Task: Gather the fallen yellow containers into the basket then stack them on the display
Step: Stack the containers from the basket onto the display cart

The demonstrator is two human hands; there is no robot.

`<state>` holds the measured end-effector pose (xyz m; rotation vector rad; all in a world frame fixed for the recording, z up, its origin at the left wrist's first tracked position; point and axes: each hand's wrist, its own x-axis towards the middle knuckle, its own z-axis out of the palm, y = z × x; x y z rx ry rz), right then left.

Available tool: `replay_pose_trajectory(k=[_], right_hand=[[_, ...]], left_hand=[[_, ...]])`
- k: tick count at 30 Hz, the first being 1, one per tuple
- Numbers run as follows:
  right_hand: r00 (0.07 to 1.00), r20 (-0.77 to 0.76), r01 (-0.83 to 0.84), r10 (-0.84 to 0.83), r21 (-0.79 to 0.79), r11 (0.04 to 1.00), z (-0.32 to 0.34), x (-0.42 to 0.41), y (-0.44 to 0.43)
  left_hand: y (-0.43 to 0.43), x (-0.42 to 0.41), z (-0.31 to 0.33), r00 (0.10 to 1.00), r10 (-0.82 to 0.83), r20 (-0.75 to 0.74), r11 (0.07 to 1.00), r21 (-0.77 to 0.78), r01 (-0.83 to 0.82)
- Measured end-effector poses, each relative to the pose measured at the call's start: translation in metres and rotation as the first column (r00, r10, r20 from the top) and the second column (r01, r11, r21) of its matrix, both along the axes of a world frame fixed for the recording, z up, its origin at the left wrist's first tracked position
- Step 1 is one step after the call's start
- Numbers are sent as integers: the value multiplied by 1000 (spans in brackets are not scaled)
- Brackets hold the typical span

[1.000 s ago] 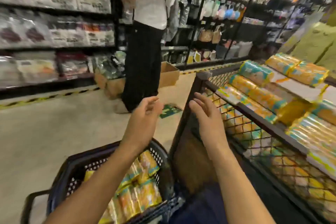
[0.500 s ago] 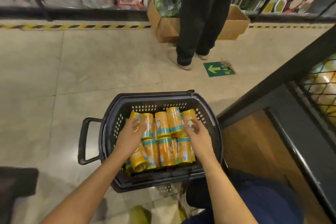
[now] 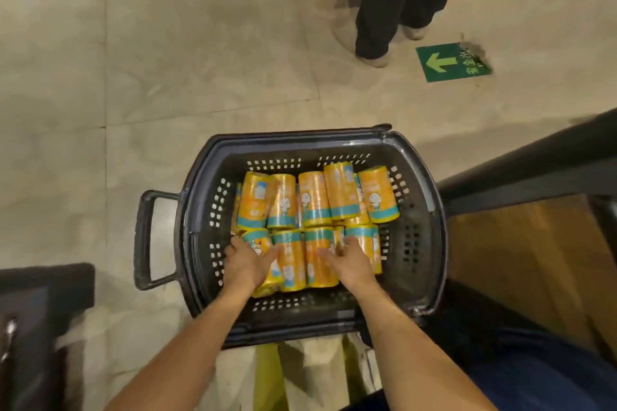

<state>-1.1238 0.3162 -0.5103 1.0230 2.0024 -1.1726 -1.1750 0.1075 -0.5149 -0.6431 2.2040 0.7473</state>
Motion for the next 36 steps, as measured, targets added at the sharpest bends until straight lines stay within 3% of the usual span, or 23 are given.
replay_pose_trajectory(k=[5, 10, 12, 15, 18, 22, 28, 36], right_hand=[[999, 16, -47, 46, 110, 993, -28, -3, -16], [997, 53, -69, 63, 120, 990, -35, -3, -24], [998, 55, 18, -20, 34, 999, -30, -4, -21], [963, -14, 260, -270, -232, 938, -8, -5, -13], [951, -69, 255, -302, -376, 891, 29, -8, -5], [910, -214, 257, -357, -386, 886, 85, -14, 7], [731, -539, 317, -417, -273, 908, 199, 12, 54], [436, -836, 436, -333, -128, 891, 390, 121, 103]], left_hand=[[-1, -2, -12, 998, -55, 4, 998, -21, 55], [-3, -2, -13, 999, 50, -13, 998, 49, -49], [-11, -1, -13, 988, 155, 13, 978, 140, -155], [-12, 4, 5, 956, 292, 18, 903, 324, -282], [-3, 5, 32, 945, 325, -23, 822, 502, -271], [17, -7, 80, 951, 297, -85, 745, 644, -174], [66, -4, 178, 943, 243, -225, 602, 797, 35], [162, 43, 344, 883, 121, -453, 315, 861, 399]])
